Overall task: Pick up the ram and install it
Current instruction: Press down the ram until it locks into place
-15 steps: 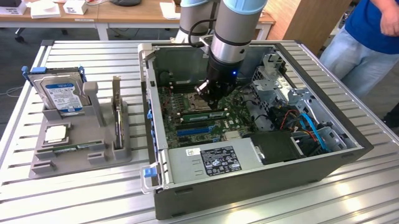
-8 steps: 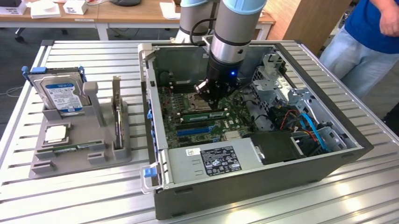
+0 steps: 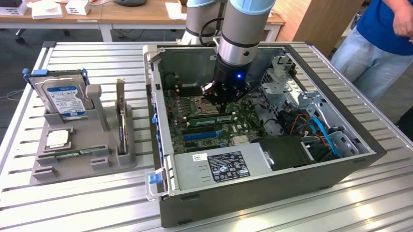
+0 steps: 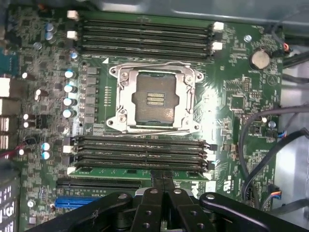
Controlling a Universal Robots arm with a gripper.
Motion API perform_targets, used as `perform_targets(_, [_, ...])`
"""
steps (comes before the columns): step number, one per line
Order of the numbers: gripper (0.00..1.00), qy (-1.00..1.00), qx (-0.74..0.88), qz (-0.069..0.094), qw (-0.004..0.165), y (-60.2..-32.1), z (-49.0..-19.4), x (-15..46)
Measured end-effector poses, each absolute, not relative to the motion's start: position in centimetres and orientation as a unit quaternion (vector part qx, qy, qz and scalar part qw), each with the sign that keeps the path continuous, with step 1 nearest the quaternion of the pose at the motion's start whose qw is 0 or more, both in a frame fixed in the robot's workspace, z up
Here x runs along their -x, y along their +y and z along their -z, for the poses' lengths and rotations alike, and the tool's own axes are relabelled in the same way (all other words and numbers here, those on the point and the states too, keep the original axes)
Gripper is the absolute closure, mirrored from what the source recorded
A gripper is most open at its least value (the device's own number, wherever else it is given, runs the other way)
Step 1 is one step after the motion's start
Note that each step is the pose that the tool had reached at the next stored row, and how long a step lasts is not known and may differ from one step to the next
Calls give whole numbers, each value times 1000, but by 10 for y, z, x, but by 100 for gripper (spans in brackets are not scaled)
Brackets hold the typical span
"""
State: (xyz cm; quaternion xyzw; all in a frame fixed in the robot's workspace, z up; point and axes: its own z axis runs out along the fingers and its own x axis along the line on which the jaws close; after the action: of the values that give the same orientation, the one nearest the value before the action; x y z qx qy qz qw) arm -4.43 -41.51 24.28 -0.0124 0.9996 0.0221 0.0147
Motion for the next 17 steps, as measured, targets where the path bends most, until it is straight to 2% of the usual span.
perform_targets(8, [90,1000,12,-22,14,-415,-243,44])
perform_targets(17, [90,1000,12,-21,1,-415,-244,44])
